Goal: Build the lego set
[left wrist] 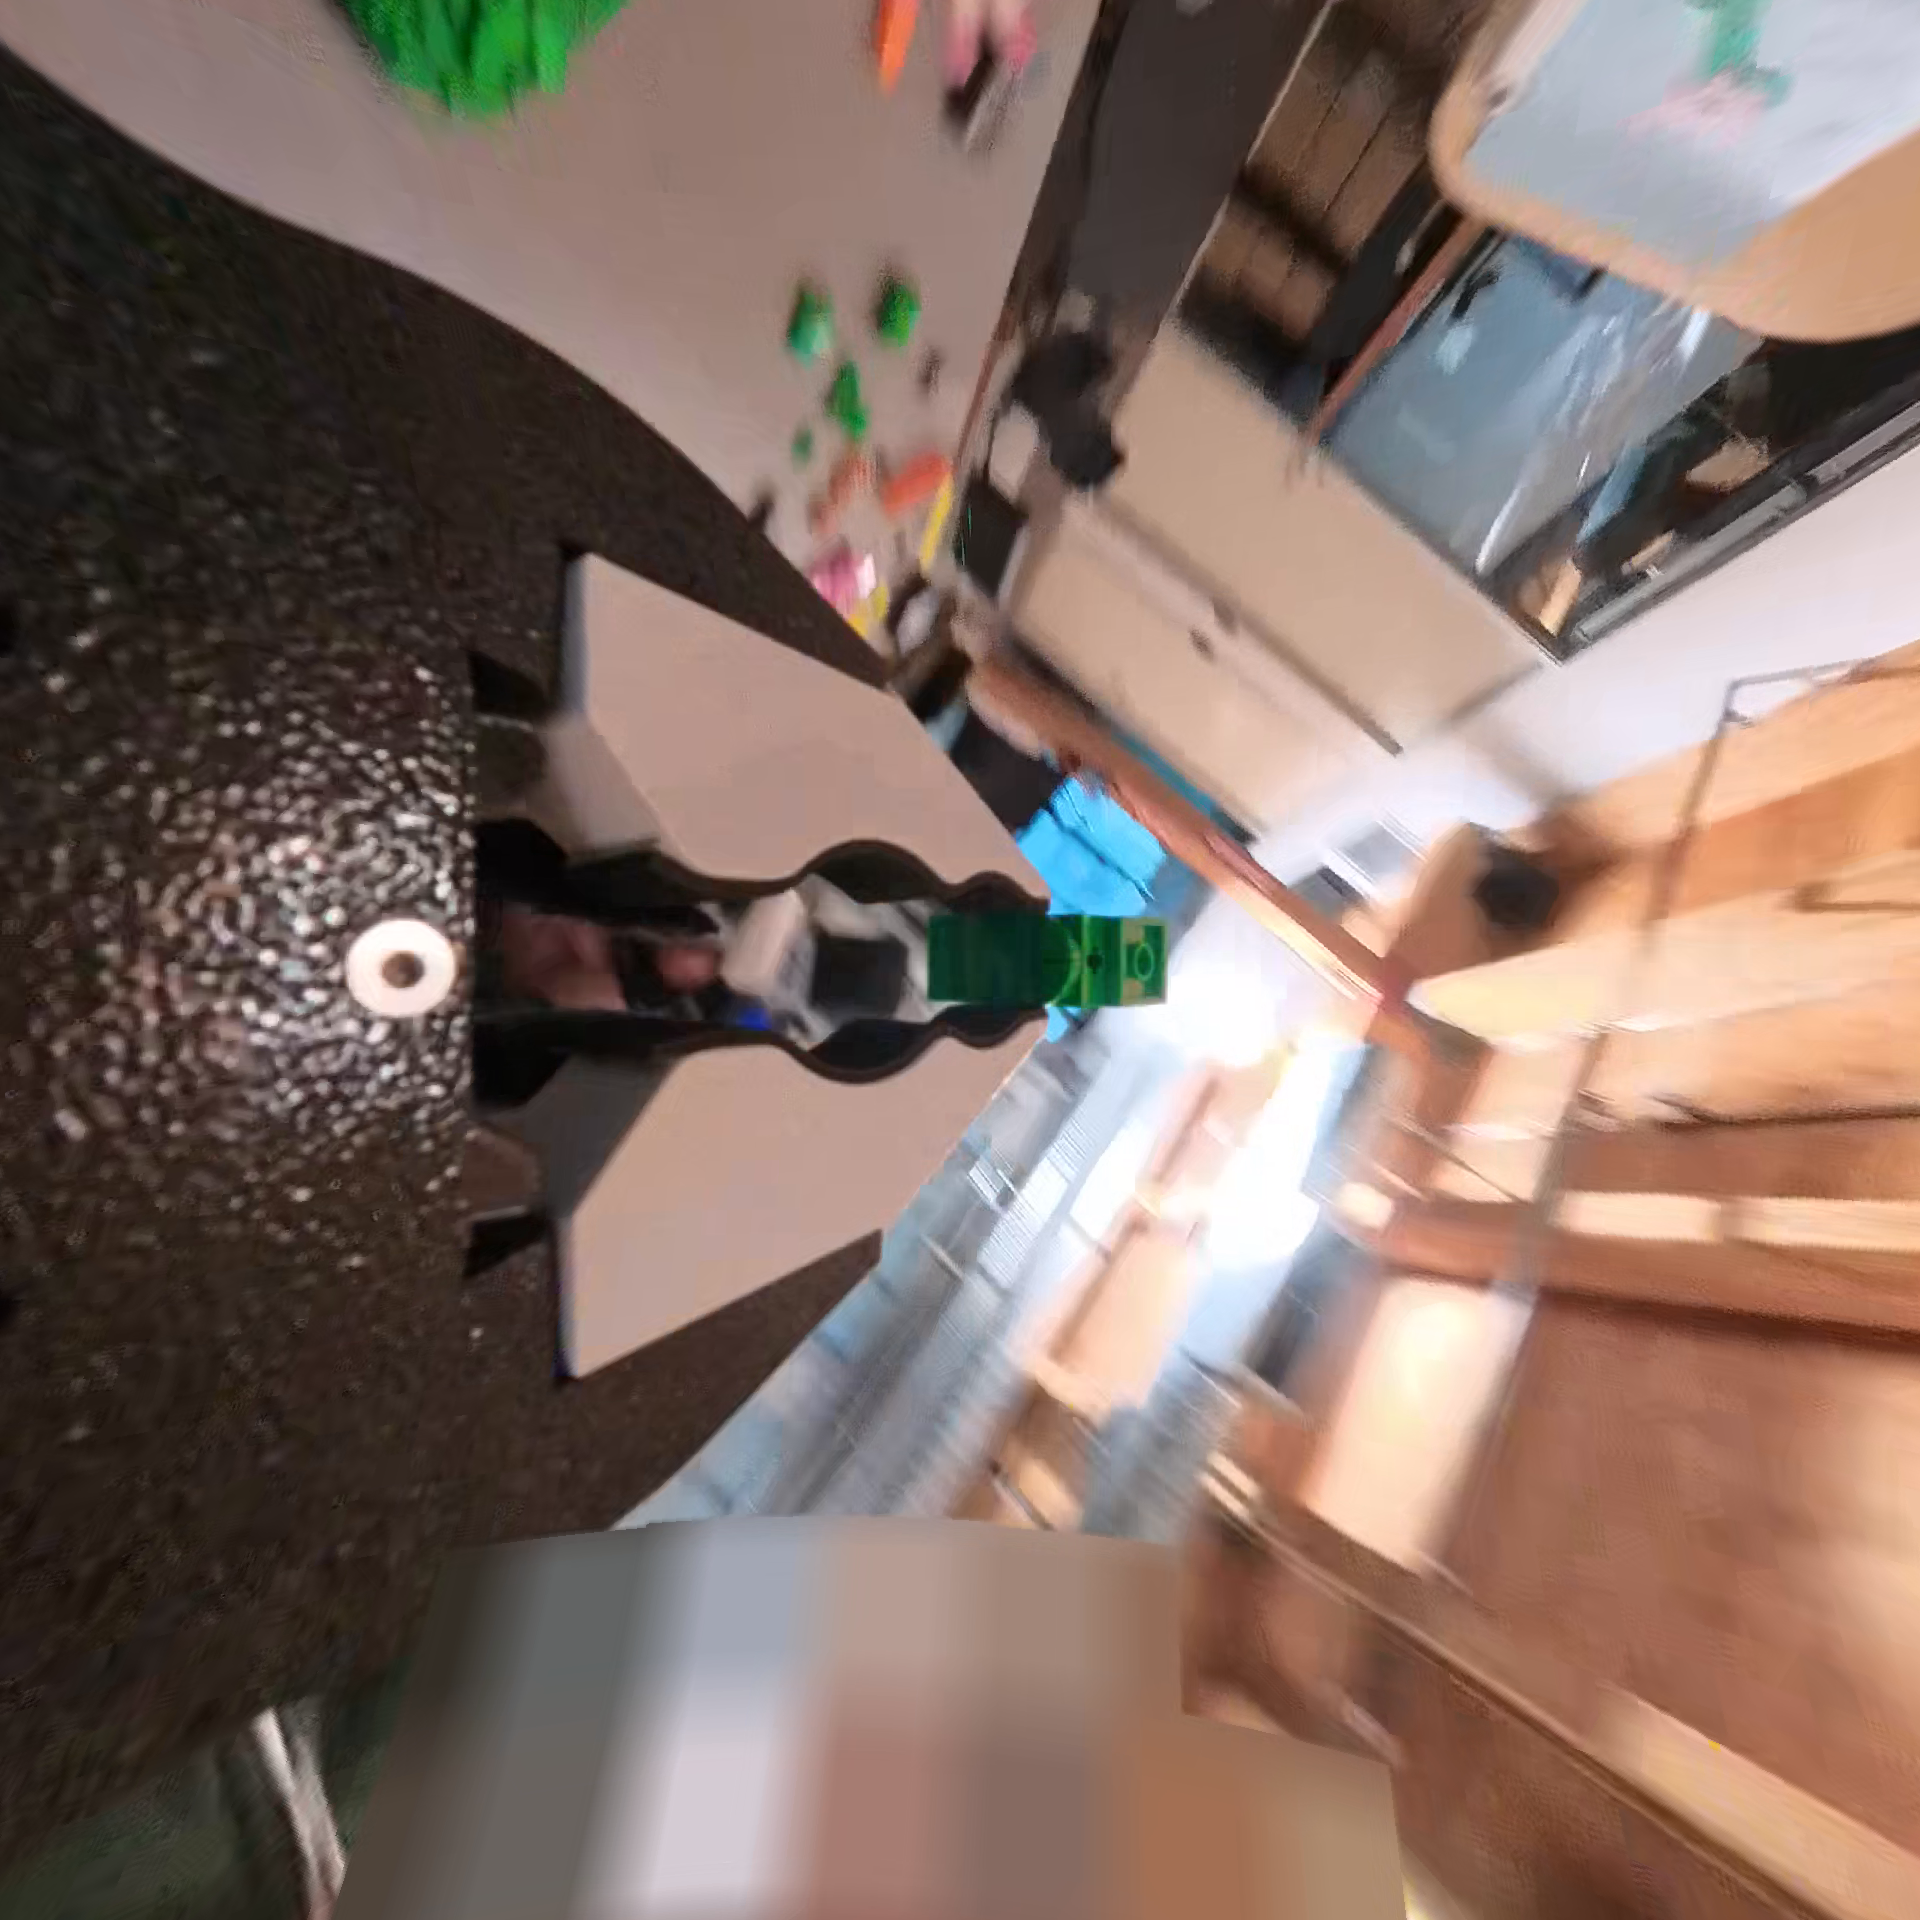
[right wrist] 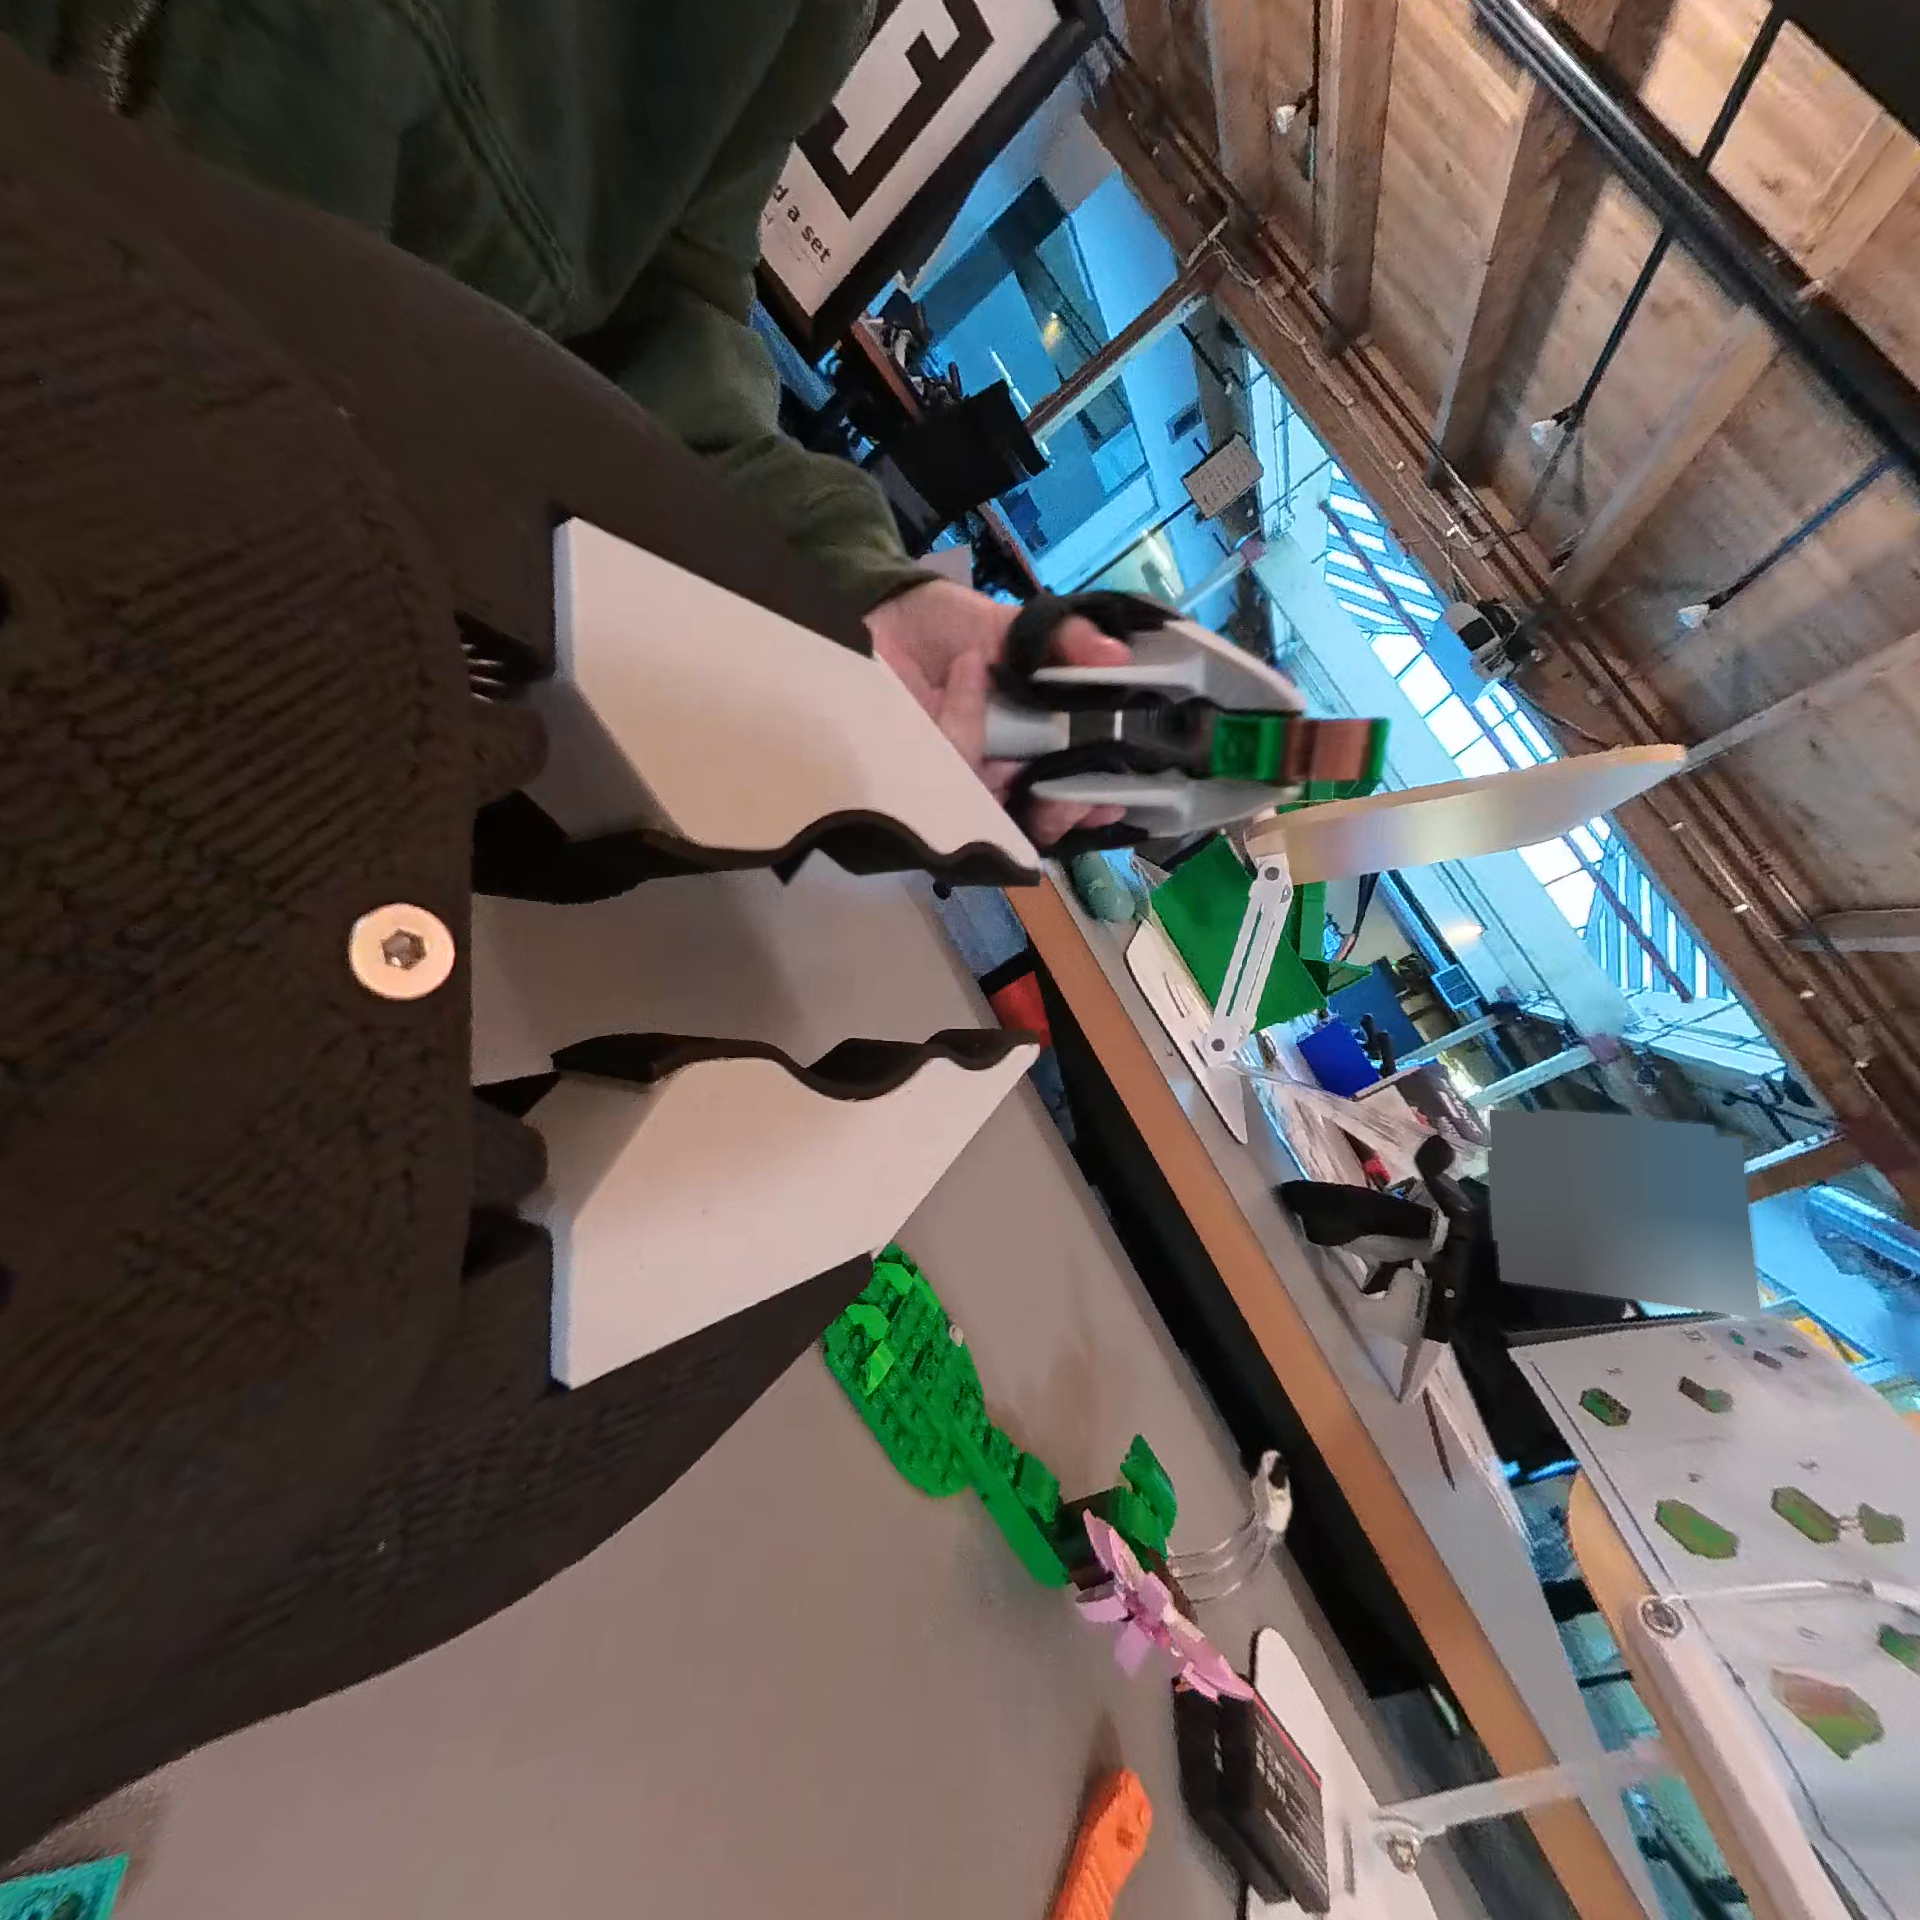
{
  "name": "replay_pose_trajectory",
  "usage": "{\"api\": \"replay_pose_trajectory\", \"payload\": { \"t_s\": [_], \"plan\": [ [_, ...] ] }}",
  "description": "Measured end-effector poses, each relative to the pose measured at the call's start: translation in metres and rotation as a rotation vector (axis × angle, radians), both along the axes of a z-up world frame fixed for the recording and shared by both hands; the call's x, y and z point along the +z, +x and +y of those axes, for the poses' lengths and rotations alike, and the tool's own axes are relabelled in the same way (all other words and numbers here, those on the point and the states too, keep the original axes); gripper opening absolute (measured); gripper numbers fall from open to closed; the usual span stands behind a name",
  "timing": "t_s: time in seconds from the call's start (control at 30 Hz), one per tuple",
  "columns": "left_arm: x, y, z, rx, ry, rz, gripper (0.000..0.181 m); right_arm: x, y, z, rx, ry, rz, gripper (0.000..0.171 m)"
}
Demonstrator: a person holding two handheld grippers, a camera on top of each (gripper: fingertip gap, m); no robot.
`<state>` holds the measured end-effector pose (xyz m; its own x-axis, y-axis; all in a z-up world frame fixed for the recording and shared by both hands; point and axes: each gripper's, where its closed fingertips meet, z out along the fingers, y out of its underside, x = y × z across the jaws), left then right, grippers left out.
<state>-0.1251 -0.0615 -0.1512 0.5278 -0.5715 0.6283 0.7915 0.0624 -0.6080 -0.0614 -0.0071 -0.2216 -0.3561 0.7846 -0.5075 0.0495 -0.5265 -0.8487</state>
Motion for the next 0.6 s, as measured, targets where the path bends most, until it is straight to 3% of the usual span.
{"api": "replay_pose_trajectory", "payload": {
  "t_s": [0.1,0.23,0.43,0.6],
  "plan": [
    [0.007,-0.021,-0.008,-0.183,0.073,-0.388,0.013,-0.007,-0.002,-0.007,0.019,0.026,-0.018,0.025],
    [-0.012,-0.037,-0.002,-0.201,0.044,-0.539,0.013,-0.010,-0.003,-0.014,0.036,0.051,-0.028,0.024],
    [-0.016,-0.040,-0.001,-0.125,0.004,-0.422,0.013,-0.013,-0.002,-0.008,0.015,0.054,-0.040,0.023],
    [-0.046,-0.041,0.013,0.154,-0.205,-0.007,0.013,-0.024,-0.005,-0.002,-0.016,0.103,-0.086,0.023]
  ]
}}
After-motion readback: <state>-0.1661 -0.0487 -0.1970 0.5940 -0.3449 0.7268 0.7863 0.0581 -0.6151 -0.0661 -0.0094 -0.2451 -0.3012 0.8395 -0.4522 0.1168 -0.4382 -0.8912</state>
